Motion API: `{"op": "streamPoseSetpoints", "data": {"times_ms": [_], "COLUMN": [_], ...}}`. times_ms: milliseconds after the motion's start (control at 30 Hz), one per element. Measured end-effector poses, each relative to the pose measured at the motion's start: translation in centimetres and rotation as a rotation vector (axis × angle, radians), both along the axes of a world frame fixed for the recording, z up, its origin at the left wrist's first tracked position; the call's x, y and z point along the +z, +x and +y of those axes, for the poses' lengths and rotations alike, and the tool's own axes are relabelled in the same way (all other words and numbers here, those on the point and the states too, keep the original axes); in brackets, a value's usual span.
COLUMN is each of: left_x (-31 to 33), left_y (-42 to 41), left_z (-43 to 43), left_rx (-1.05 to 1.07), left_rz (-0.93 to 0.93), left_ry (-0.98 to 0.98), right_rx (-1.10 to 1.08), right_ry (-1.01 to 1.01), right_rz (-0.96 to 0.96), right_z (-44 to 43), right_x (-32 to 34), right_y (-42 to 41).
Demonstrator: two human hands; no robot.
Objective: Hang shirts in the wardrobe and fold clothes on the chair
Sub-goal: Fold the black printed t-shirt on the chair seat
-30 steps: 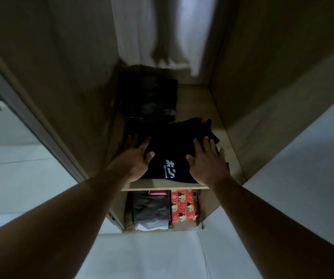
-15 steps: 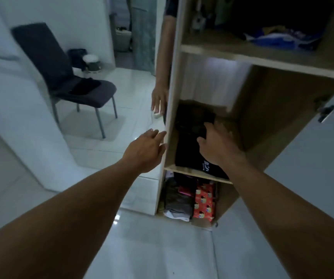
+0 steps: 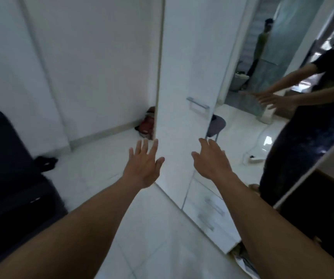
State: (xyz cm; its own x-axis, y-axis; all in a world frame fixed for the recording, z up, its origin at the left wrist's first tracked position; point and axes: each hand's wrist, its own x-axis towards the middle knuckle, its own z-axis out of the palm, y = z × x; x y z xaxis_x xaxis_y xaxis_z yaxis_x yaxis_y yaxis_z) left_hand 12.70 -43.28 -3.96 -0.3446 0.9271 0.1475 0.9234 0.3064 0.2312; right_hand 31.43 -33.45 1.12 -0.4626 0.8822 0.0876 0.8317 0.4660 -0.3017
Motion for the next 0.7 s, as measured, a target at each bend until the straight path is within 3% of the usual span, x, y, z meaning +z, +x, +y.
{"op": "streamPoseSetpoints", "data": {"times_ms": [367,700], "left_x": [0.5,-7.9], "left_y": [-21.3,-35.7], "left_z": [-16.2,-26.3], "left_rx": [0.475,0.761], "left_rz": [-0.038,-0.088], "left_ry": [-0.022,-0.084], "right_rx": [0.469,0.764], "right_ry": [0.000,-0.081], "right_rz": [0.007,-0.055], "right_z": [-7.5,-14.8], "right_x": [0.6,-7.8], "right_y": [-27.4,-47.5]}}
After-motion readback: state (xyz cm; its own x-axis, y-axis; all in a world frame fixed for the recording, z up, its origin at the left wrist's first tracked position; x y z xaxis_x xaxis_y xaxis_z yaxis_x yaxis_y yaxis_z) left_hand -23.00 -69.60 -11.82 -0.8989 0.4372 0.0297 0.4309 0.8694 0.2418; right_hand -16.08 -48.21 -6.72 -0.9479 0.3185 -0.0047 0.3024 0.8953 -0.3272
